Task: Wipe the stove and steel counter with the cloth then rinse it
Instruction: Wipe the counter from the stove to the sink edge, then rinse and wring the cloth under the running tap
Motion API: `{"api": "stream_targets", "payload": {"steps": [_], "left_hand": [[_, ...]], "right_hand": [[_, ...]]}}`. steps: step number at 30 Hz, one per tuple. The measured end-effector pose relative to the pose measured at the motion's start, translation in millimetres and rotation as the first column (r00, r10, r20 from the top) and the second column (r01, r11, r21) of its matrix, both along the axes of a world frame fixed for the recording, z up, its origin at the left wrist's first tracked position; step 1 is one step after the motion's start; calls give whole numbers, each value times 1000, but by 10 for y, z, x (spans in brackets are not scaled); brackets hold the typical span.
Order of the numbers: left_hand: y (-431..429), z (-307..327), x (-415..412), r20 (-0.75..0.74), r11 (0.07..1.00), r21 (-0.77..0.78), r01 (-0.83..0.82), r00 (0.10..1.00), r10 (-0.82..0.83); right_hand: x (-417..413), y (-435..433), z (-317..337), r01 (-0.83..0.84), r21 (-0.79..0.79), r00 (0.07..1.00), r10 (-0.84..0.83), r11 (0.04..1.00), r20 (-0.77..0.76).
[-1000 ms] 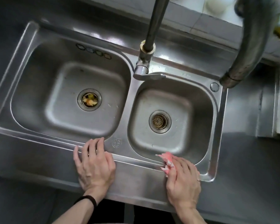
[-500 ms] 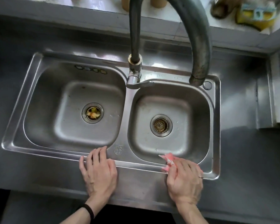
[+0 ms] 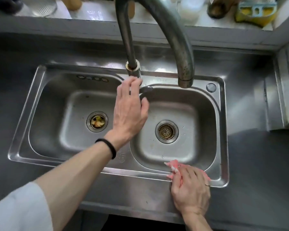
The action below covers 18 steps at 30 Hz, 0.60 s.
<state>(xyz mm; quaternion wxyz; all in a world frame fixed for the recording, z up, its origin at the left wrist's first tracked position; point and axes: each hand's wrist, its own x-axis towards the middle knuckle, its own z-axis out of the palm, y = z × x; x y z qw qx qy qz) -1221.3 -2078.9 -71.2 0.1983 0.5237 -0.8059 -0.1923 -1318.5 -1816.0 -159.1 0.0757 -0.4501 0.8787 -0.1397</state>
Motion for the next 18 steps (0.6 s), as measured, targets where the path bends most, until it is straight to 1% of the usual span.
{"api": "stream_targets", "payload": {"steps": [2,5,7,11,18], "left_hand": [[-188,52,-169,19,999,-18,40,999,-39],[-264,28,-233,67,996,64,56,996,-60],[-229,6,-214,53,992,123,17,998,-24],[-196,25,-210,-2,992,121,-37,999,38],[-155,5,-126,-28,990,140,9,1000,-5]], "right_hand": [[-2,1,-7,-3,-16,1000,3,1000,-8],[-10,-7,-11,-3,-17,1000,3,1000,-5],[-7,-10,-6,3,-18,1000,-3,1000,6],[-15,-7,-8,-9,-8,1000,10,1000,26],[-15,9,-22,0,-1,999,0,1000,46]]}}
